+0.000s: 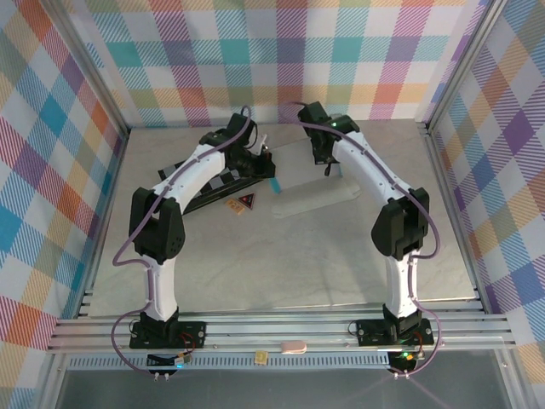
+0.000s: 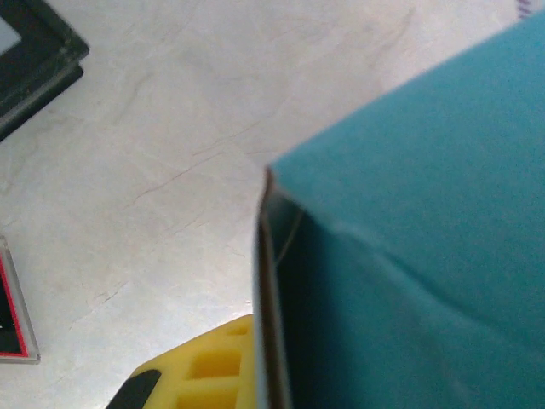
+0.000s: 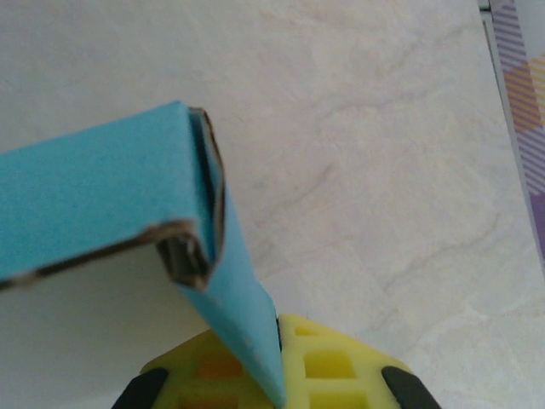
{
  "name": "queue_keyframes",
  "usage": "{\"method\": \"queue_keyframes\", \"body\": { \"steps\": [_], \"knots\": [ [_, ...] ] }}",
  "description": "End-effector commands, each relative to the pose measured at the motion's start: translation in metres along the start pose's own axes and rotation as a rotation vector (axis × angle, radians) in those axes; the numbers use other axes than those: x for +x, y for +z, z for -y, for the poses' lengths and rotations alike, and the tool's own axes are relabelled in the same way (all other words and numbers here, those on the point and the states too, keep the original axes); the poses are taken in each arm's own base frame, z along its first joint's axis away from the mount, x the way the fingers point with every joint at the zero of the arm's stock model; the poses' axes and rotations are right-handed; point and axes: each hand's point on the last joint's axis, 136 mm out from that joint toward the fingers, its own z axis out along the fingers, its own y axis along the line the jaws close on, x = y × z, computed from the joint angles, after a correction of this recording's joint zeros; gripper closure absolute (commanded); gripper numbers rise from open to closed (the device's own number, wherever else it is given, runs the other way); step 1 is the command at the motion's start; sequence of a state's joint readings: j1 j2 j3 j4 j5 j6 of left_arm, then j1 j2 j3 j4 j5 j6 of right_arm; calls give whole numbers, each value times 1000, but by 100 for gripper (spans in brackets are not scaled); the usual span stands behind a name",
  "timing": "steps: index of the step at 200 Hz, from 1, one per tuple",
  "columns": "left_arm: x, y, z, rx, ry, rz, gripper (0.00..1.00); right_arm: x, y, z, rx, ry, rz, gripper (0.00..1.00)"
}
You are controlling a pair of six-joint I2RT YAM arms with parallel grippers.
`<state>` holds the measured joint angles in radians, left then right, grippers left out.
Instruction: Fold the paper box
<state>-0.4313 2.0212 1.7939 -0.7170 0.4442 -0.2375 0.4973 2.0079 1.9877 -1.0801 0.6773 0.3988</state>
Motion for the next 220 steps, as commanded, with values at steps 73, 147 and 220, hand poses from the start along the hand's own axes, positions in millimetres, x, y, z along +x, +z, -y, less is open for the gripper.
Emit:
{"method": "queue_keyframes", "body": {
  "steps": [73, 147, 220],
  "knots": [
    [25, 76, -42, -85, -129, 88, 90, 87, 18, 35, 108, 91, -109, 100],
    [48, 117, -56, -125, -129, 82, 84, 115, 33, 28, 104, 50, -192, 100],
    [61, 117, -68, -315, -88, 123, 94, 114, 25, 33, 114, 61, -157, 100]
  ]
}}
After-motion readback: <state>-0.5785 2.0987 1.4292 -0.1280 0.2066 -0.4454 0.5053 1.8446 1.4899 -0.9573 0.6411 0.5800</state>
